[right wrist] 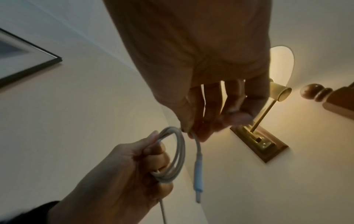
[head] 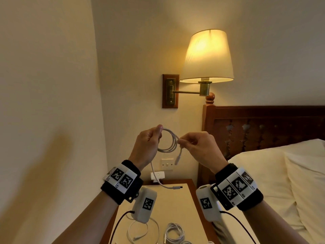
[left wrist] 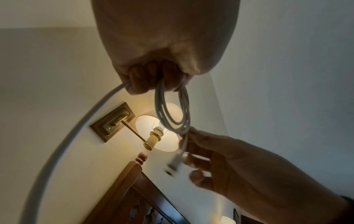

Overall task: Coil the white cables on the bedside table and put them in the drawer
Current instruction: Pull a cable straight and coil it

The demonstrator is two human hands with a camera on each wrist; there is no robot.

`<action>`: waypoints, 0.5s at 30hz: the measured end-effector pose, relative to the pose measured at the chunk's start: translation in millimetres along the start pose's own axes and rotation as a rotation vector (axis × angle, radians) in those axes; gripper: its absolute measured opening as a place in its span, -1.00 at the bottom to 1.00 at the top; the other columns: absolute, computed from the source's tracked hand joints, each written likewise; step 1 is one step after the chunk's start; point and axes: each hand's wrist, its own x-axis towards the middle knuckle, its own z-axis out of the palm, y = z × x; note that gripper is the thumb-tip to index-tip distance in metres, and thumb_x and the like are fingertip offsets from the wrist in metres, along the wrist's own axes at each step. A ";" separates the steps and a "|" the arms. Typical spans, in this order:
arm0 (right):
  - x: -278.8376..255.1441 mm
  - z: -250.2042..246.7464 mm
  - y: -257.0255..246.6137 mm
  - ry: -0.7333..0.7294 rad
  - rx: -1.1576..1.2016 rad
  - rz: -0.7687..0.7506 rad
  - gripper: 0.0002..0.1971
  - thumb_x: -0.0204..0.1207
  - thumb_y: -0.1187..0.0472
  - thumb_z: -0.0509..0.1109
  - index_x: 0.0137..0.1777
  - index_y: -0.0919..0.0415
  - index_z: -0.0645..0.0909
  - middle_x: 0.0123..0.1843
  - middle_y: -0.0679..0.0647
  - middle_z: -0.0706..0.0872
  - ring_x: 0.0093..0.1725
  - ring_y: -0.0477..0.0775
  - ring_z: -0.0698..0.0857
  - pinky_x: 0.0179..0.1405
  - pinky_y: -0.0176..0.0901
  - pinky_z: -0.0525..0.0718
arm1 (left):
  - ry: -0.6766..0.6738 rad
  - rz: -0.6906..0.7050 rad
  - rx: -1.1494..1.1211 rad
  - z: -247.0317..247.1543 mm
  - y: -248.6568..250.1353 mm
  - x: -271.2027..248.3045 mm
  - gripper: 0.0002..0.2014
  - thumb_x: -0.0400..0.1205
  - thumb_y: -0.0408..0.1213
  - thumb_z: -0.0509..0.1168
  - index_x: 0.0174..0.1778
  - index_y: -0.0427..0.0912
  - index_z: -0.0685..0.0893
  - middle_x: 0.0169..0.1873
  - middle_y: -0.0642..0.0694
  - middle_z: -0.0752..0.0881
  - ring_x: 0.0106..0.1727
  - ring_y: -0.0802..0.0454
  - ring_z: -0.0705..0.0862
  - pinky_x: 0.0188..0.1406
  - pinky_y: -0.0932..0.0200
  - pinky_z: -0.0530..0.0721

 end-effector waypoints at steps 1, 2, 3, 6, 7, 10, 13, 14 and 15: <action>-0.9 -1.4 -2.0 0.017 0.020 0.020 -0.90 0.59 0.15 0.44 -0.11 0.10 0.77 -0.24 -0.03 0.78 -0.25 -0.12 0.71 -0.22 -0.28 0.68 | 0.017 0.008 0.032 1.6 -3.1 0.2 -0.57 0.77 -0.04 0.05 -0.38 -0.14 0.49 -0.50 -0.05 0.39 -0.42 0.09 0.33 -0.31 0.13 0.36; -0.9 -2.5 -5.1 0.035 0.107 0.067 -0.89 0.59 0.17 0.44 -0.11 0.17 0.76 -0.25 0.05 0.78 -0.32 -0.11 0.71 -0.31 -0.30 0.68 | 0.033 0.020 0.064 3.3 -7.1 0.5 -0.57 0.77 -0.04 0.06 -0.39 -0.12 0.49 -0.50 -0.03 0.41 -0.43 0.10 0.35 -0.31 0.13 0.38; -0.6 -3.0 -9.6 0.042 0.247 0.133 -0.88 0.59 0.21 0.43 -0.09 0.25 0.75 -0.25 0.13 0.79 -0.36 -0.06 0.74 -0.35 -0.30 0.69 | 0.046 0.030 0.089 5.0 -10.3 0.3 -0.57 0.77 -0.05 0.06 -0.40 -0.10 0.49 -0.51 -0.02 0.42 -0.44 0.10 0.36 -0.33 0.13 0.39; -0.2 -0.9 -22.2 0.031 0.636 0.292 -0.86 0.60 0.30 0.40 0.01 0.41 0.69 -0.21 0.28 0.81 -0.27 0.09 0.84 -0.31 -0.27 0.75 | 0.068 0.019 0.108 8.9 -15.4 0.2 -0.58 0.77 -0.06 0.05 -0.41 -0.07 0.50 -0.52 -0.03 0.45 -0.46 0.10 0.37 -0.38 0.19 0.39; -0.3 1.2 -24.1 0.037 0.717 0.315 -0.86 0.61 0.32 0.39 0.03 0.42 0.67 -0.19 0.29 0.81 -0.24 0.12 0.85 -0.28 -0.27 0.77 | 0.068 0.015 0.107 9.5 -15.6 0.2 -0.58 0.78 -0.07 0.05 -0.41 -0.05 0.50 -0.51 -0.04 0.45 -0.46 0.10 0.37 -0.39 0.20 0.38; -2.7 10.4 -23.7 0.042 0.730 0.283 -0.88 0.61 0.34 0.37 0.06 0.40 0.63 -0.08 0.29 0.80 -0.14 0.12 0.86 -0.10 -0.17 0.80 | 0.075 -0.018 0.062 8.9 -14.4 0.1 -0.56 0.78 -0.05 0.05 -0.42 -0.12 0.48 -0.54 -0.03 0.41 -0.47 0.08 0.34 -0.37 0.13 0.37; -8.1 22.0 -16.7 0.124 0.322 0.079 -0.94 0.52 0.26 0.49 -0.08 0.25 0.70 -0.19 0.07 0.78 -0.30 -0.08 0.80 -0.24 -0.32 0.75 | 0.062 -0.118 -0.048 7.1 -8.7 -0.4 -0.54 0.78 -0.02 0.03 -0.41 -0.13 0.45 -0.54 -0.02 0.37 -0.46 0.09 0.32 -0.34 0.11 0.36; -8.8 25.1 -13.9 0.166 0.151 -0.006 -0.93 0.48 0.19 0.53 -0.13 0.17 0.71 -0.24 -0.03 0.76 -0.34 -0.15 0.75 -0.30 -0.39 0.69 | 0.041 -0.159 -0.090 6.8 -5.3 -1.4 -0.54 0.78 -0.01 0.02 -0.41 -0.12 0.45 -0.53 -0.02 0.37 -0.46 0.09 0.32 -0.34 0.12 0.36; -8.5 28.1 -10.7 0.201 0.023 -0.071 -0.91 0.45 0.14 0.56 -0.17 0.10 0.71 -0.28 -0.11 0.74 -0.35 -0.19 0.70 -0.32 -0.41 0.62 | 0.017 -0.197 -0.139 6.7 -1.3 -3.0 -0.54 0.78 0.00 0.02 -0.42 -0.11 0.45 -0.53 -0.02 0.37 -0.46 0.09 0.32 -0.35 0.13 0.35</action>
